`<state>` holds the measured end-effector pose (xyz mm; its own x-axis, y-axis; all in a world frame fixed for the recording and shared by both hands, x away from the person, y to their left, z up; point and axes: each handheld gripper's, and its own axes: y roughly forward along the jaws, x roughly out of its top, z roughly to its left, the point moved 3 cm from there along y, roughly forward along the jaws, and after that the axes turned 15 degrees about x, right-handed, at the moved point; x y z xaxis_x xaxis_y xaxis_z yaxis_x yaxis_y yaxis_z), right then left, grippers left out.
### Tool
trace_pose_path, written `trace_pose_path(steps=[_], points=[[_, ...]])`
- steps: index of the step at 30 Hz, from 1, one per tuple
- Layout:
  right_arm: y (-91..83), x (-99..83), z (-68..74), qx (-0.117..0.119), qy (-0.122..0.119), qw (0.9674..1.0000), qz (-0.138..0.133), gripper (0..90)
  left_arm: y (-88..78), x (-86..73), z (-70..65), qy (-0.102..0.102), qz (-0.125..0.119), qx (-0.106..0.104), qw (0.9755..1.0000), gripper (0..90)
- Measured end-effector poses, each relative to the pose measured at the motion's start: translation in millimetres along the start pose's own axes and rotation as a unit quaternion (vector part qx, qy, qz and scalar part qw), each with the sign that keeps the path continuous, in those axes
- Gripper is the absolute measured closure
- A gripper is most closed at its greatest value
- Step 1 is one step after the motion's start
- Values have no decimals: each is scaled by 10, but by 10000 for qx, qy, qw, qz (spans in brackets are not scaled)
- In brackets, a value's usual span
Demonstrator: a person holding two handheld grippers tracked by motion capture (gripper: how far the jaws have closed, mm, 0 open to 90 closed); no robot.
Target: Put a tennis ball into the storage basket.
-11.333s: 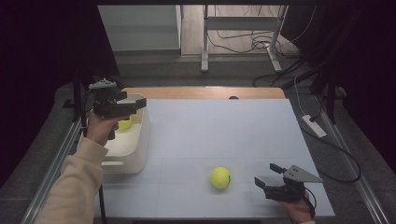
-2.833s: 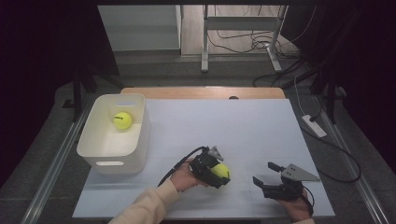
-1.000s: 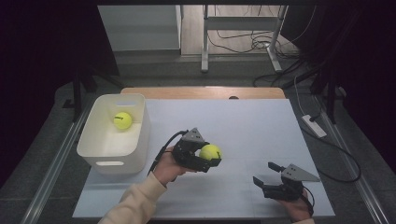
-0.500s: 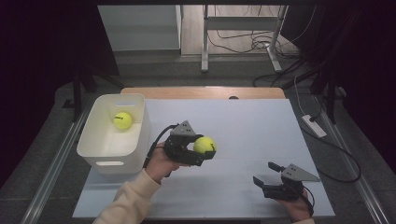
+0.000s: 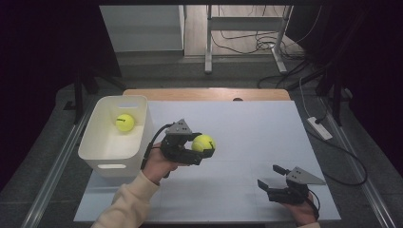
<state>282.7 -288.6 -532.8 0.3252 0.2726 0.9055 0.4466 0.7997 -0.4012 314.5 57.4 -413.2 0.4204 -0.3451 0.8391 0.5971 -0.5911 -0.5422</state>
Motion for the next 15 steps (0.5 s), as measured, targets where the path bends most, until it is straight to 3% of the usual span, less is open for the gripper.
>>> trace_pose_path(steps=[15], points=[[-1,0,-1,-12,-7,10000,-1,142,-105,35,59,-35,-111,112,9999,271]])
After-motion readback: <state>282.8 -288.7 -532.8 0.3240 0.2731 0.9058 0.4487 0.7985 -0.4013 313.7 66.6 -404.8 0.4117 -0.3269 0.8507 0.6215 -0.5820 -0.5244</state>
